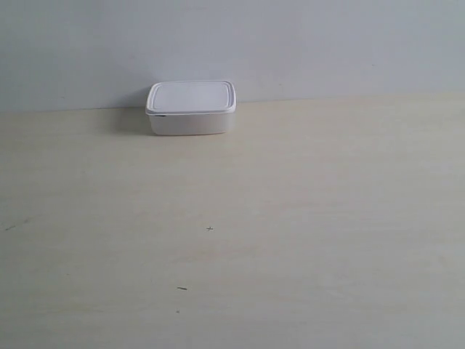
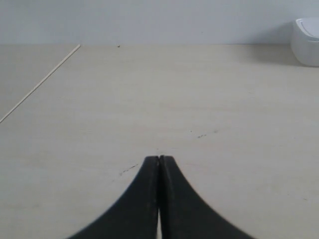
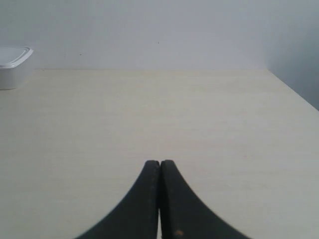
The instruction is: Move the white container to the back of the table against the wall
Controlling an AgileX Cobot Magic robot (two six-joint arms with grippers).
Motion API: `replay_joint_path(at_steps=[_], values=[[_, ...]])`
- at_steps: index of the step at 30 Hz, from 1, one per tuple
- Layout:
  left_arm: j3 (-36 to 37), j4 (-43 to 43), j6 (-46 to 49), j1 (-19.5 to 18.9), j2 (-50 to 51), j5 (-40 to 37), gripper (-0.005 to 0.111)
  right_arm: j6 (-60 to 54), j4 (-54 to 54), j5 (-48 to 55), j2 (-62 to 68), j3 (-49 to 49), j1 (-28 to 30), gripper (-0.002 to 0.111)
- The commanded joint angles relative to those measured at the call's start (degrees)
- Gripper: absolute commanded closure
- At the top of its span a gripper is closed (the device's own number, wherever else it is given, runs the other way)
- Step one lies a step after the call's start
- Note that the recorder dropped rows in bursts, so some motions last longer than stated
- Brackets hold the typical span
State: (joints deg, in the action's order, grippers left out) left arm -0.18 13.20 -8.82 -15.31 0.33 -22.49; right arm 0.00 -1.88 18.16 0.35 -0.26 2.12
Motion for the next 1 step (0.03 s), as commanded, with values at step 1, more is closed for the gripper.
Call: replay_joint_path(at_steps=[1], values=[[0.2, -0.4, -0.1, 0.0, -0.3, 0.3, 0.107, -0.5, 0.0, -0.2, -0.4, 0.3, 0.3, 0.108]])
